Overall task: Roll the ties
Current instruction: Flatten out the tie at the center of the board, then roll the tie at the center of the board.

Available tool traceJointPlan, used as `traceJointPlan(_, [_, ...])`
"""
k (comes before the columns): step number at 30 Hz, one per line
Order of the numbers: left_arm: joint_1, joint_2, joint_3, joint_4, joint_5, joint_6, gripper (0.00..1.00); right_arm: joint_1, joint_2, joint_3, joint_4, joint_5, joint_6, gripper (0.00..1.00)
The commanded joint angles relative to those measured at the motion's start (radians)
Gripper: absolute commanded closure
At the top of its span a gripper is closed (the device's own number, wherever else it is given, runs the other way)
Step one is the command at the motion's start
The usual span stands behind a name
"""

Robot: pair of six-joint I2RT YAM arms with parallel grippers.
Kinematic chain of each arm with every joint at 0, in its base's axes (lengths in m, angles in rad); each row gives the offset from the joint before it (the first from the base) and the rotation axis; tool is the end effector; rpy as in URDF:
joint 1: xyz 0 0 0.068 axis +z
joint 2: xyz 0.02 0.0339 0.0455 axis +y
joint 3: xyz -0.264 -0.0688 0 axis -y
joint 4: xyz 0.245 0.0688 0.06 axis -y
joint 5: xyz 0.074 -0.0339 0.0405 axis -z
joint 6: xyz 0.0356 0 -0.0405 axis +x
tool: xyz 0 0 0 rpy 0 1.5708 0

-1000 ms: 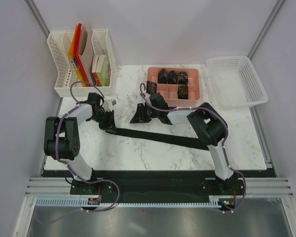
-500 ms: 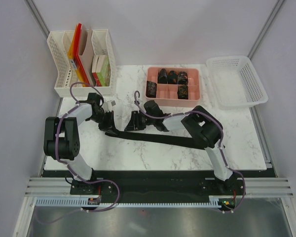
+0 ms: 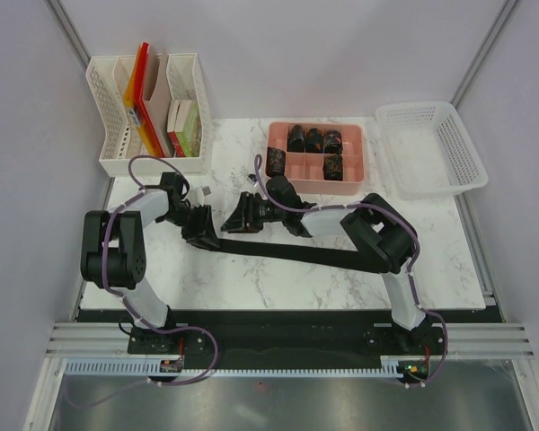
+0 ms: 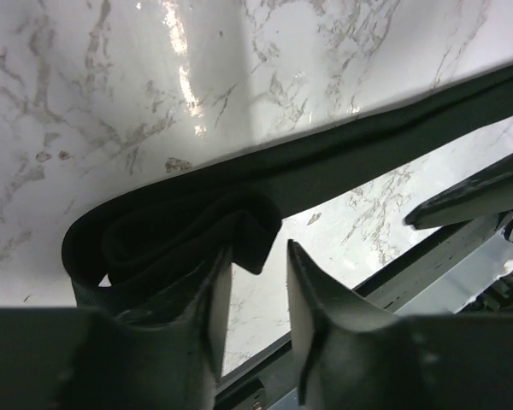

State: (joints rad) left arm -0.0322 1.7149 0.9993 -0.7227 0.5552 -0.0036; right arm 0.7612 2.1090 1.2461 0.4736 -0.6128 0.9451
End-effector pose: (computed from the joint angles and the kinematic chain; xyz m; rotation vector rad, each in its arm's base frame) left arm 0.2952 -0.0283 0.1560 0.0965 2.9058 -0.8317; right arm 0.3158 0.3291 0.1539 -0.2702 2.2962 1.6132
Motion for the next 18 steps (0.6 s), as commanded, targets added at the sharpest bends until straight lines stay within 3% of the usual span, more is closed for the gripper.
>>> traceJointPlan(1, [0.023,0.020,0.002,0.009,0.097,-0.032,0.54,0.013,0.032,-0.043,0.096,0.004,0.136,0.53])
traceJointPlan(9, [0.104,-0.012,-0.025,0.045,0.265,-0.042,0.55,0.001,0.025,-0.111,0.149,0.015,0.201,0.53])
traceJointPlan(12, [0.120,-0.014,-0.040,0.065,0.302,-0.041,0.60,0.001,0.034,-0.108,0.160,0.019,0.213,0.53])
traceJointPlan(18, [0.135,0.009,-0.048,0.075,0.324,-0.053,0.82,0.023,0.058,-0.080,0.163,0.036,0.227,0.54])
